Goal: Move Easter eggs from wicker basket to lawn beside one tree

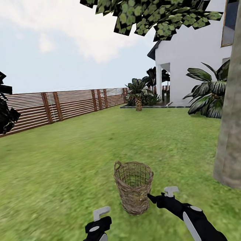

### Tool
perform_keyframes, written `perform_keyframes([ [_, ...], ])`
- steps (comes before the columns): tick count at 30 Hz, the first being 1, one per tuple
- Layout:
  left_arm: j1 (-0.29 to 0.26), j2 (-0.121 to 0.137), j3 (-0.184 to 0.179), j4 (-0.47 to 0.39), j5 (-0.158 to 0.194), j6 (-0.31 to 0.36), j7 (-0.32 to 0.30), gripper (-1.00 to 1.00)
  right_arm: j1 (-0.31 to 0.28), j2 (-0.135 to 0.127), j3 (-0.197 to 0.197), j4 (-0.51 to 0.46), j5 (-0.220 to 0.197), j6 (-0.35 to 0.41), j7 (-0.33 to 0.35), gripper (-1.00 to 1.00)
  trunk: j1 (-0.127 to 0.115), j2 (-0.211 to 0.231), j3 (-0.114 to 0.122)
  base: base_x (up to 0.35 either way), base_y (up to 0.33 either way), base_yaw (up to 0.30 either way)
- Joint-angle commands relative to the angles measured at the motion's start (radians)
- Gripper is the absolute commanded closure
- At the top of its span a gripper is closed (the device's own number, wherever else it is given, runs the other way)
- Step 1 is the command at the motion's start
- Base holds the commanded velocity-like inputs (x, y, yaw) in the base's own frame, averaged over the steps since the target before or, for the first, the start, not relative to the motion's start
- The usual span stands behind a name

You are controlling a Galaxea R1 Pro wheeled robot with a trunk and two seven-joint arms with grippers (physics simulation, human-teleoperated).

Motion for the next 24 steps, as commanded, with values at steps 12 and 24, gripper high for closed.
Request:
perform_keyframes([
  [12,-0.001,0.001,-0.004,-0.002,0.004,0.004,0.006,-1.00,-0.001,0.001,-0.004,-0.001,-0.008,0.008,0.007,-1.00,-0.046,0.084,0.036,0.000,0.000,0.000],
  [24,-0.001,0.002,-0.004,-0.002,0.004,0.005,0.004,-1.00,-0.001,0.001,-0.004,0.000,-0.008,0.008,0.006,-1.00,-0.092,0.168,0.074,0.000,0.000,0.000],
])
